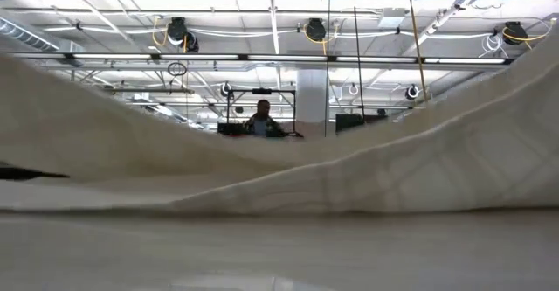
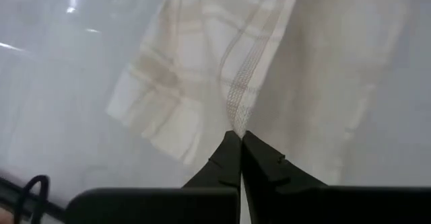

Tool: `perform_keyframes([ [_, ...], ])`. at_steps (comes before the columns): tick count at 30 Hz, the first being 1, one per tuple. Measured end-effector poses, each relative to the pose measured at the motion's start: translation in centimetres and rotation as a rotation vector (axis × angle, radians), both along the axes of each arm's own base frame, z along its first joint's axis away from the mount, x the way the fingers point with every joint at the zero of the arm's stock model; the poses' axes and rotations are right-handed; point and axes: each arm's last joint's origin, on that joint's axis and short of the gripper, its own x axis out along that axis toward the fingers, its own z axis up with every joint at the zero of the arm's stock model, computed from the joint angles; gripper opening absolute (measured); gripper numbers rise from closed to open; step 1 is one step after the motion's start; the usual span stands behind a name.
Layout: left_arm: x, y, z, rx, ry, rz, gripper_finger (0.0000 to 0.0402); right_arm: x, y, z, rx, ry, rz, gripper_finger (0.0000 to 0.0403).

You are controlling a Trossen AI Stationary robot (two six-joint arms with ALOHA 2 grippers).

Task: Roll towel
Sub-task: Roll the white-brown patterned towel

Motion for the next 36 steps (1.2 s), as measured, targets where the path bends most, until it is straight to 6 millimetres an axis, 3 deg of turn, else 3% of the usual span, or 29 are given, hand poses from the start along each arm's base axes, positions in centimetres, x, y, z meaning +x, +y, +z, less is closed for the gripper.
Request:
perform_keyframes([
  [5,-0.6,-0.5,4.5,-0.119,-0.044,-0.080,0.0004,0.2,0.6,-0.3,0.020,0.013,-0.006,0.0000],
  [8,-1.1,-0.8,5.0,-0.161,-0.027,-0.100,0.0004,0.5,1.3,-0.8,0.043,0.050,-0.017,0.0000],
  [21,-0.6,-5.3,0.9,-0.281,-0.027,-0.150,0.0007,1.5,4.7,-4.5,0.024,0.279,-0.126,0.0000],
  [31,0.1,-8.2,-3.9,-0.191,0.053,-0.160,0.0008,1.4,7.2,-6.9,-0.020,0.287,-0.101,0.0000],
  [36,0.2,-9.2,-5.3,-0.188,0.059,-0.168,0.0008,1.2,8.2,-8.4,-0.067,0.311,-0.106,0.0000],
])
